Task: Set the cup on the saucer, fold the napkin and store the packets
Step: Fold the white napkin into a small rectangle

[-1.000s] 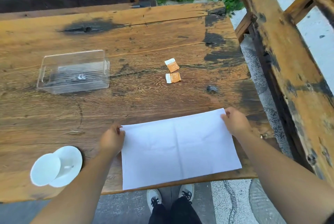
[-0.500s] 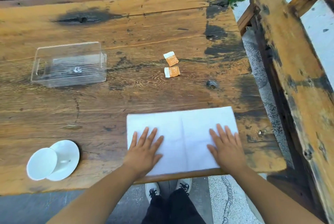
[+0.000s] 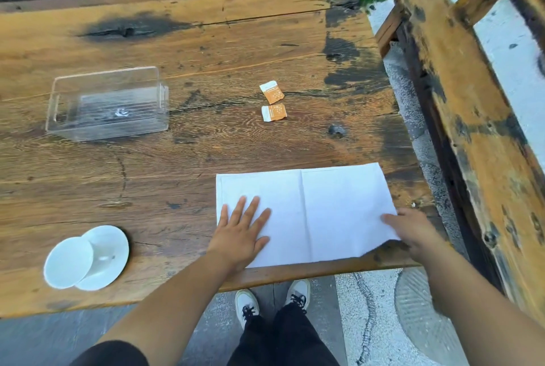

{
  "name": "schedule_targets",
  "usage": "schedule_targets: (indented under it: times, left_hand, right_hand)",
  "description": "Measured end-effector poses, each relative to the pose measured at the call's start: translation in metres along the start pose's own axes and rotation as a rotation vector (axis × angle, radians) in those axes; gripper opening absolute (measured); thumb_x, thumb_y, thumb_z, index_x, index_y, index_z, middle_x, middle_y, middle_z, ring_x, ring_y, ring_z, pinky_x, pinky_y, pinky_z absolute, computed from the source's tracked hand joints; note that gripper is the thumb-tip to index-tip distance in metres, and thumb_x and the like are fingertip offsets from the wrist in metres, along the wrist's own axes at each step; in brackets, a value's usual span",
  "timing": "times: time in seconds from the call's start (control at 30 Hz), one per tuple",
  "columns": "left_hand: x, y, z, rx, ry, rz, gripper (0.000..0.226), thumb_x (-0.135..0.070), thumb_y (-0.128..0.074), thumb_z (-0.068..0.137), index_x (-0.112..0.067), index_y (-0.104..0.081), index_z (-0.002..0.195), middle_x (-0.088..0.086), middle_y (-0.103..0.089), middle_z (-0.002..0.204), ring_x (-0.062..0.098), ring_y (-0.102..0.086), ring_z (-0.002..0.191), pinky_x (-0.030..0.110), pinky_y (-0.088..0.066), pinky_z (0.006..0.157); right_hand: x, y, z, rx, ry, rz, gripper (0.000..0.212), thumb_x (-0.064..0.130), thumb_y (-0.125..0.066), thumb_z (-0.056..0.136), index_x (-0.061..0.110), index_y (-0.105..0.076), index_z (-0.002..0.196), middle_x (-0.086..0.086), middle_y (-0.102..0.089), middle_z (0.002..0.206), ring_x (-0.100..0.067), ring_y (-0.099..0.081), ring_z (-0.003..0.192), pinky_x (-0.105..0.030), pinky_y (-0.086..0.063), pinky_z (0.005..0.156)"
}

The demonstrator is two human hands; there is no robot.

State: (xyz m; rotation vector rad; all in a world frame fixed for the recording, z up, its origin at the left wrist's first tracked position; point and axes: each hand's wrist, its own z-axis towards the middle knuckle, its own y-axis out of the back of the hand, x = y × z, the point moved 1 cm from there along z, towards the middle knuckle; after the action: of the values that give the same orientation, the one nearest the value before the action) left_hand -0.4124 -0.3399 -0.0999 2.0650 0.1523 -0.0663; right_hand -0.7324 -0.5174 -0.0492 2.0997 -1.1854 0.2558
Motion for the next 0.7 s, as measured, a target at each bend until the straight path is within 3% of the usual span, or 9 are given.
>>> schedule_targets:
  times: [0.07, 0.13, 0.23, 0.33, 0.43, 0.53, 0.7]
  left_hand:
    - [0.001, 0.003, 0.0, -0.006, -0.006, 0.002, 0.062, -0.064, 0.003, 0.089, -0.037, 0.026, 0.14, 0.0, 0.027, 0.154, 0.025, 0.037, 0.134, 0.053, 0.016, 0.11]
    - [-0.001, 0.005, -0.003, -0.016, -0.009, 0.002, 0.065, -0.064, 0.003, 0.088, -0.033, 0.024, 0.142, -0.001, 0.028, 0.154, 0.025, 0.035, 0.136, 0.052, 0.017, 0.11]
    - [-0.005, 0.005, -0.014, -0.035, 0.011, -0.015, 0.067, -0.061, -0.001, 0.091, -0.026, 0.018, 0.145, -0.001, 0.026, 0.154, 0.024, 0.031, 0.138, 0.05, 0.018, 0.11]
    - [-0.007, 0.002, -0.027, -0.04, 0.037, -0.041, 0.067, -0.056, -0.008, 0.094, -0.021, 0.013, 0.147, -0.001, 0.021, 0.155, 0.022, 0.029, 0.138, 0.049, 0.016, 0.111]
    - [-0.007, -0.002, -0.04, -0.03, 0.05, -0.069, 0.066, -0.053, -0.011, 0.095, -0.018, 0.009, 0.148, -0.001, 0.017, 0.157, 0.02, 0.026, 0.139, 0.048, 0.016, 0.112]
    - [-0.004, -0.006, -0.052, -0.032, 0.068, -0.115, 0.065, -0.05, -0.012, 0.096, -0.016, 0.006, 0.149, 0.0, 0.014, 0.158, 0.02, 0.023, 0.141, 0.046, 0.017, 0.112]
    - [0.006, -0.019, -0.077, -0.08, 0.148, -0.154, 0.061, -0.043, -0.016, 0.097, -0.014, -0.004, 0.149, 0.003, 0.002, 0.16, 0.021, 0.014, 0.144, 0.043, 0.013, 0.113]
  right_hand:
    - [0.011, 0.015, -0.005, -0.03, 0.06, 0.087, 0.01, 0.01, -0.062, 0.086, 0.003, -0.066, 0.092, -0.014, -0.07, 0.089, -0.027, -0.064, 0.071, -0.036, -0.053, 0.068]
    - [0.025, 0.028, -0.016, -0.068, 0.168, 0.076, 0.008, 0.014, -0.063, 0.086, 0.007, -0.066, 0.086, -0.017, -0.069, 0.089, -0.03, -0.064, 0.073, -0.04, -0.052, 0.069]
    - [0.053, 0.032, -0.046, -0.157, 0.431, -0.178, 0.015, 0.023, -0.062, 0.085, 0.013, -0.062, 0.074, -0.012, -0.067, 0.078, -0.035, -0.063, 0.074, -0.043, -0.05, 0.065]
    - [0.084, 0.006, -0.091, -0.201, 0.702, -0.517, 0.021, 0.029, -0.058, 0.085, 0.022, -0.052, 0.066, -0.001, -0.058, 0.06, -0.026, -0.054, 0.059, -0.035, -0.04, 0.052]
    - [0.1, -0.047, -0.123, -0.222, 0.869, -0.68, 0.008, 0.029, -0.056, 0.087, 0.024, -0.062, 0.087, -0.004, -0.068, 0.074, -0.033, -0.062, 0.071, -0.033, -0.037, 0.054]
    - [0.1, -0.11, -0.137, -0.178, 0.937, -0.738, 0.021, 0.03, -0.051, 0.09, 0.017, -0.061, 0.103, -0.01, -0.072, 0.084, -0.035, -0.065, 0.077, -0.033, -0.042, 0.056]
    - [0.078, -0.2, -0.136, -0.022, 0.882, -0.784, 0.029, 0.036, -0.044, 0.092, 0.014, -0.055, 0.106, -0.012, -0.071, 0.096, -0.036, -0.065, 0.087, -0.036, -0.047, 0.066]
